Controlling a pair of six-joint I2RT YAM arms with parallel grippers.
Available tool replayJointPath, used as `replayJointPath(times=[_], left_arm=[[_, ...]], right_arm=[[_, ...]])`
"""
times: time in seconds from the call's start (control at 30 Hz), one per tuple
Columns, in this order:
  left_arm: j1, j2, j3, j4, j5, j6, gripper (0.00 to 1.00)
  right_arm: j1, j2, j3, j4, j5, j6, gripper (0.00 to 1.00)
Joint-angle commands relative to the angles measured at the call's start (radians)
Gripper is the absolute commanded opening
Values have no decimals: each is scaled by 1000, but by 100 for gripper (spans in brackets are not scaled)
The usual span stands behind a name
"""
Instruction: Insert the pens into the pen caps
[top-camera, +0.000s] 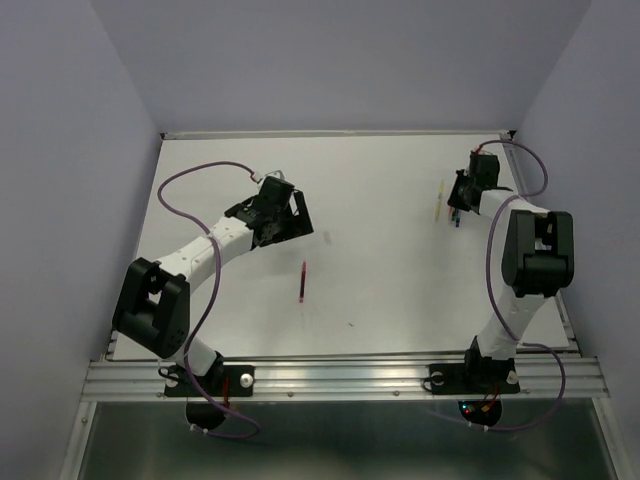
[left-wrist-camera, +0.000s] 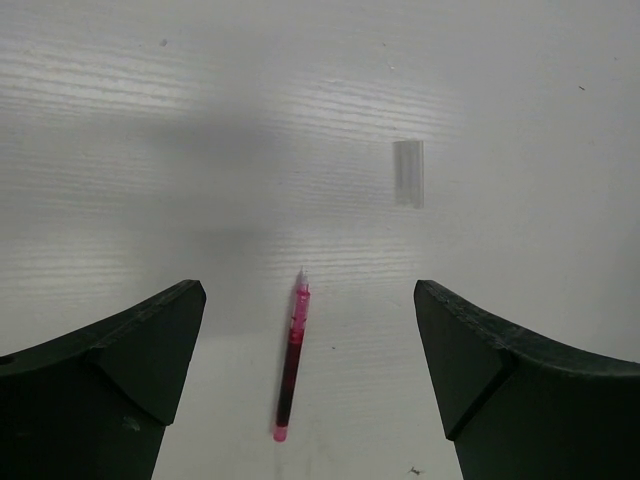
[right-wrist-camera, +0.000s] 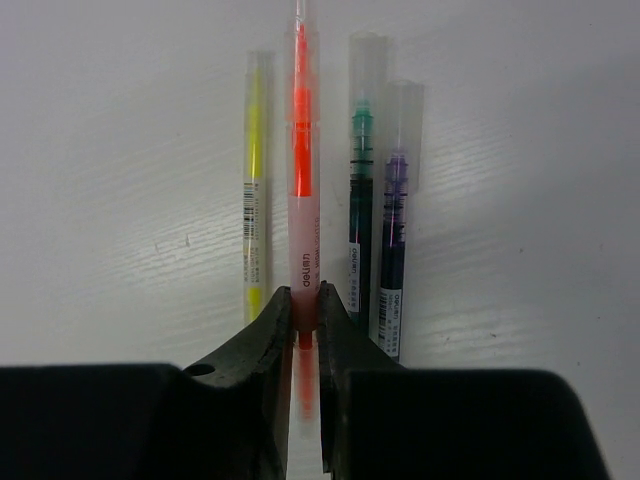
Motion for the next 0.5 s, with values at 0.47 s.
replayJointPath(times=[0.47], left_arm=[[9, -45, -33, -2, 3, 14, 99]], right_arm=[[5, 71, 77, 7, -1, -17, 28]])
